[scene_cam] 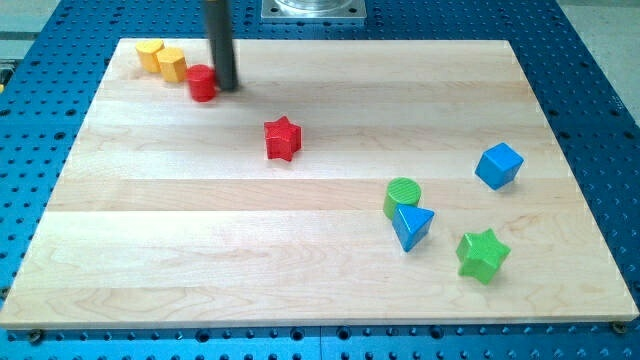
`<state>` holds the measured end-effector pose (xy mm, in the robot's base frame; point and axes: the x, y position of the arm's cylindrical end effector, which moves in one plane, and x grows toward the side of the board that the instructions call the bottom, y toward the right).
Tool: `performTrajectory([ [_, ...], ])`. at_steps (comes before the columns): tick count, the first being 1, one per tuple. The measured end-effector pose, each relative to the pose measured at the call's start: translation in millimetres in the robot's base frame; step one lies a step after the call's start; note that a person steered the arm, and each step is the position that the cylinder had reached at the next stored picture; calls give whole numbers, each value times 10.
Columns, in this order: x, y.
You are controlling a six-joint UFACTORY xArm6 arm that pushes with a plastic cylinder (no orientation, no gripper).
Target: Place the red star at the bottom right of the red circle
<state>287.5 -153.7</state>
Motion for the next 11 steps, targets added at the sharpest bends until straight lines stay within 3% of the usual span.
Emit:
performTrajectory([
  [1, 333, 16],
  [2, 276, -468],
  [3, 376, -498],
  [4, 428, 224],
  [5, 356, 1382],
  [6, 930, 1623],
  [9, 1499, 848],
  [11, 1636, 168],
])
